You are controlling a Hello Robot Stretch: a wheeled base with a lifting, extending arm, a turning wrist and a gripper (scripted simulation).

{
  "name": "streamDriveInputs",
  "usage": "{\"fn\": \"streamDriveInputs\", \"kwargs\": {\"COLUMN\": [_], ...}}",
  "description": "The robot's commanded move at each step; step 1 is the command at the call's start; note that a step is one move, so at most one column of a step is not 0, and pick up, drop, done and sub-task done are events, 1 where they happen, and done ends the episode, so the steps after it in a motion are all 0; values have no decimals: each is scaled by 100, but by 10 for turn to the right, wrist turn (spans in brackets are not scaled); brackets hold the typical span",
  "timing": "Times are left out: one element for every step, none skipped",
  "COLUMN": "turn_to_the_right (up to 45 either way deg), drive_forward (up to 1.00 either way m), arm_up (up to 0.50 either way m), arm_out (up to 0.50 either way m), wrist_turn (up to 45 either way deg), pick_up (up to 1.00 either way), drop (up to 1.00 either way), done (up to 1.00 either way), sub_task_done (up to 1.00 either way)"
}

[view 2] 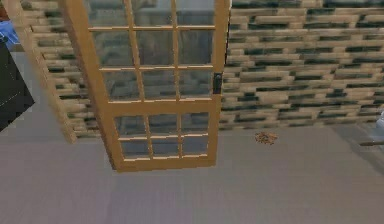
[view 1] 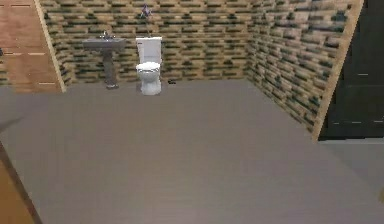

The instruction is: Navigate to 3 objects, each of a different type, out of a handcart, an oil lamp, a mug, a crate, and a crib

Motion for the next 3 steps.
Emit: {"fn": "streamDriveInputs", "kwargs": {"turn_to_the_right": [450,390,0], "drive_forward": [0,0,10], "arm_up": [0,0,0], "arm_out": [0,0,0], "wrist_turn": [0,0,0], "pick_up": [0,0,0], "drop": [0,0,0], "done": [0,0,0], "sub_task_done": [0,0,0]}}
